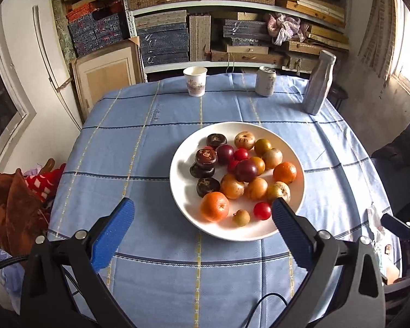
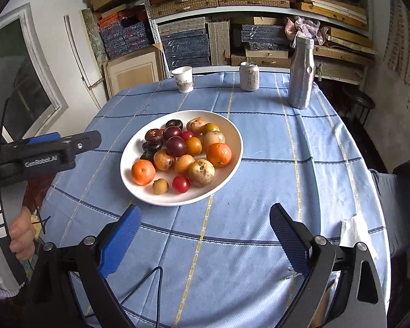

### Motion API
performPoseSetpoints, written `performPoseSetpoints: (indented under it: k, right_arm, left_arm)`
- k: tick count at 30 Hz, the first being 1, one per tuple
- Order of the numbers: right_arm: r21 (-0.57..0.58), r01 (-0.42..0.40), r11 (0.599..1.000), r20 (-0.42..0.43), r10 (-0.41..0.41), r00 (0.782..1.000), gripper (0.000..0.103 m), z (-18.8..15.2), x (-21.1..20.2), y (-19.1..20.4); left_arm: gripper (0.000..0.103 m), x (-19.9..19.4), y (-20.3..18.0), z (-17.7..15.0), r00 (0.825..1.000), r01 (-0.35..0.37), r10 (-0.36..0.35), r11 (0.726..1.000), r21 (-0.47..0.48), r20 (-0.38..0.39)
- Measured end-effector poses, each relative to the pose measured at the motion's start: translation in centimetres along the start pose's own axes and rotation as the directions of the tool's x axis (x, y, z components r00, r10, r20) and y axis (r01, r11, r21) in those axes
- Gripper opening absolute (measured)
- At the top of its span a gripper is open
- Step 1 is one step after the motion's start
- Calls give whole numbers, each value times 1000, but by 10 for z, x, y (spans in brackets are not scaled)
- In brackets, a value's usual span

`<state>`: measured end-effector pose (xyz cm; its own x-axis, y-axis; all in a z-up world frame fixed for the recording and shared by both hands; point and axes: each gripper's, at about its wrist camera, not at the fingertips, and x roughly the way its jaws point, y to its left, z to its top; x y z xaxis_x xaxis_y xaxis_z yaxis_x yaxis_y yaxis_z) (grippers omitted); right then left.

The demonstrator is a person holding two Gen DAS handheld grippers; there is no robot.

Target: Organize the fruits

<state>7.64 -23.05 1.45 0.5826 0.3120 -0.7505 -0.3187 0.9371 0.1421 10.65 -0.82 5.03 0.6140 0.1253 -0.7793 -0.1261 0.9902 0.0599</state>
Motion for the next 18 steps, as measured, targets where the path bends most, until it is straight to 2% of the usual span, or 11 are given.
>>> performPoseSetpoints:
  k: [7,9,12,15,18]
  right_arm:
    - [-6,13,1000,-12,-13,1000,96,2,4,0]
    - [-13,9,1000,-20,-10,1000,96,2,6,1]
    - [-20,5,1000,-24,-5,1000,96,2,8,3]
    - [-22,-2,1000,-31,2,1000,96,4,12,4]
    - [-30,-6,1000,-33,5,999,96,5,13,6]
  left_arm:
    - [98,9,-4,-2,999,24,-24,1000,6,-31]
    - [98,7,-2,-3,999,41,-41,999,-2,-5]
    - [98,1,-1,-4,999,21,-21,1000,-6,46]
    - [98,9,0,-2,999,42,-42,999,-12,3]
    - [98,16,4,-4,999,18,-20,999,-38,-30]
